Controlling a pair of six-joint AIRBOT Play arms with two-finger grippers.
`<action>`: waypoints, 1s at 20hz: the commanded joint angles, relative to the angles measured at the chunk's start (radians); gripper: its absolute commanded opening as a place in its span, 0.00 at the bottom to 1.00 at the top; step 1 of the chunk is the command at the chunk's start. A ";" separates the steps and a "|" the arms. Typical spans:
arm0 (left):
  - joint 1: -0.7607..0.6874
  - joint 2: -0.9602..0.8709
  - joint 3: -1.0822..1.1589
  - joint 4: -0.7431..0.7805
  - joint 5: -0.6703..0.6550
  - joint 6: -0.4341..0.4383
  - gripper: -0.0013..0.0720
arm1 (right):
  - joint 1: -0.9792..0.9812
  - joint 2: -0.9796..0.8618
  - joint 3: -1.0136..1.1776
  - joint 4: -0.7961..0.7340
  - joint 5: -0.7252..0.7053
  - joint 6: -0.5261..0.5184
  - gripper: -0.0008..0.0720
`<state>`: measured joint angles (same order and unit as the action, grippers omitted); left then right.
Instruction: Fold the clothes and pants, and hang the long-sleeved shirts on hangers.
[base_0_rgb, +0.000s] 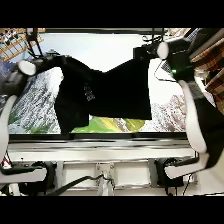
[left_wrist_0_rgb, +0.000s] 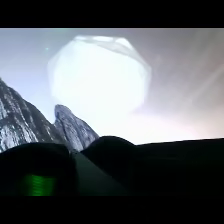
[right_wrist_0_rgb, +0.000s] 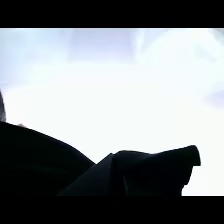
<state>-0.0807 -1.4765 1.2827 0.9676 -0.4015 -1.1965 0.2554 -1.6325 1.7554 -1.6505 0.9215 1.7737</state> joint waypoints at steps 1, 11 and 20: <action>0.005 -0.155 0.001 -0.140 0.224 -0.001 0.97 | -0.060 -0.169 0.068 0.002 -0.125 0.258 0.91; 0.288 0.161 -0.188 0.183 -0.496 -0.140 0.33 | -0.167 0.033 -0.037 0.076 0.298 -0.021 0.69; 0.331 0.243 -0.537 0.136 -0.397 -0.172 0.50 | -0.167 0.283 -0.270 0.259 0.223 -0.093 0.57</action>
<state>0.2459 -1.2186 0.7998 1.1145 -0.8112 -1.3628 0.0891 -1.3983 1.5238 -1.4300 1.1412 1.7065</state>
